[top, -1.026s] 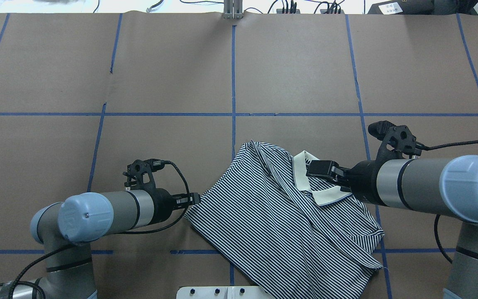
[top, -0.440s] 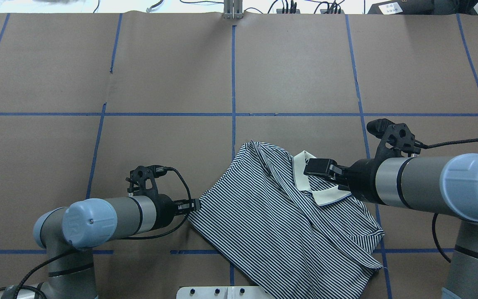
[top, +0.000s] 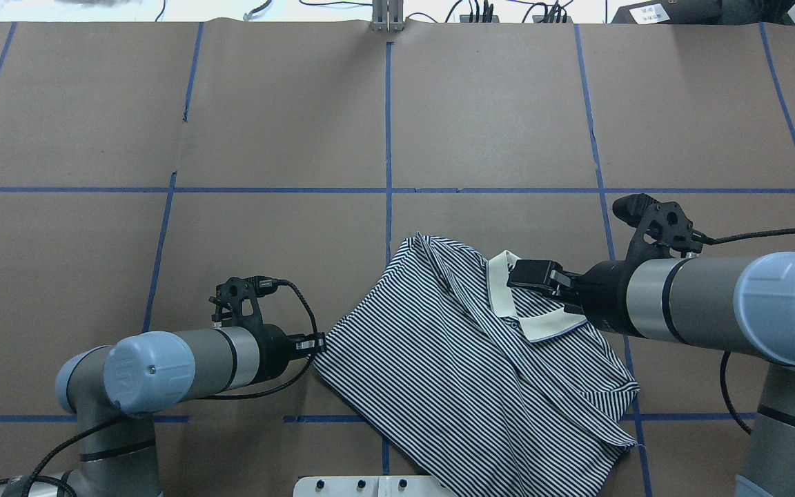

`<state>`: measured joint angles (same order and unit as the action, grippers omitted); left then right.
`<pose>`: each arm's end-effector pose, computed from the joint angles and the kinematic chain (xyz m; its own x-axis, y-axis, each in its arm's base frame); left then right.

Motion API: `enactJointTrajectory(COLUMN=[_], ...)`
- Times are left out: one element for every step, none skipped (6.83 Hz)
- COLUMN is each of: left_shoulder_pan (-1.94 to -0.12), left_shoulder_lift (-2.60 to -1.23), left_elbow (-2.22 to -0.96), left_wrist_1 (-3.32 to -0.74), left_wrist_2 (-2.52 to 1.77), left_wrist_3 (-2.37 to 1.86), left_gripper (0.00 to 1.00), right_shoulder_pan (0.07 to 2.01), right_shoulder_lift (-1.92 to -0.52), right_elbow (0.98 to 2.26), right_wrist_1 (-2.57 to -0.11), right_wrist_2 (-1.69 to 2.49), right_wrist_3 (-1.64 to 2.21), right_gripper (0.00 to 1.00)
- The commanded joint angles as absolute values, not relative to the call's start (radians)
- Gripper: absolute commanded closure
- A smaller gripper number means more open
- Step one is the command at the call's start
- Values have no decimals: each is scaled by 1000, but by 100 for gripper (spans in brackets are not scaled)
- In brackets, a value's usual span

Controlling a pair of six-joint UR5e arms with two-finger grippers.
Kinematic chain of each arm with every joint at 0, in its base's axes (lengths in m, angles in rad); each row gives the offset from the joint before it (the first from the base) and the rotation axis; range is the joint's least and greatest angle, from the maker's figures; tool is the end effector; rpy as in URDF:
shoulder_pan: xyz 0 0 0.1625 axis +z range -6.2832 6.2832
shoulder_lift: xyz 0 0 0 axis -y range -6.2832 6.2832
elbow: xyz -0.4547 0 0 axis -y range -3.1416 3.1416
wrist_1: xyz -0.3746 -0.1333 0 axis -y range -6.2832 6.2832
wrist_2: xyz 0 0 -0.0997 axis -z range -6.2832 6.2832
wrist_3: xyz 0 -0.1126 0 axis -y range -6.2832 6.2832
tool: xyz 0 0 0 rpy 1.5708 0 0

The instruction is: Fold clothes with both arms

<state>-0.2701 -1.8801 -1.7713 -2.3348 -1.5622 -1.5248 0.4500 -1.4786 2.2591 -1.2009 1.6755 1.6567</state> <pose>0.5446 -0.2901 0.3504 0.2944 -0.0338 -0.9551 0.2615 0.9641 0.0465 -0.3532 -0.3056 0.3064 0.3364 0.2573 0.9059 -0.3769 0.9183 -0.1208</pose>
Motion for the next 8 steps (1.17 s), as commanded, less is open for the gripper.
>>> enactJointTrajectory(left_shoulder_pan=[-287,-293,-298,-336,-407,-487,-573,-665], left_shoulder_lift=[-1858,-1789,-1705,-1707,-1713,-1739,-1885,-2004], left_elbow=[-1792,-1796,-1784,-1748,-1732,-1709,-1562,-1399], left_wrist_1=[-2365,-2443,-2591,-2617,-2620,-2609,-2608,-2609], left_wrist_2=[-1563,-1563,-1563,-1563,-1571,-1575,-1601,-1644], left_wrist_3=[-1444,-1396,-1350,-1339,-1281,-1229,-1226,-1207], left_gripper=[100,100,100,100,100,100,100,100], right_shoulder_pan=[457,459,465,465,465,466,468,475], right_shoulder_lift=[-1477,-1470,-1470,-1470,-1470,-1471,-1470,-1471], right_elbow=[2261,2261,2260,2258,2258,2258,2264,2258], right_wrist_1=[-1201,-1201,-1201,-1201,-1201,-1203,-1203,-1203], right_wrist_2=[1677,1677,1677,1677,1677,1675,1675,1674], right_wrist_3=[1657,1657,1657,1657,1658,1658,1658,1658], right_gripper=[0,0,0,0,0,0,0,0])
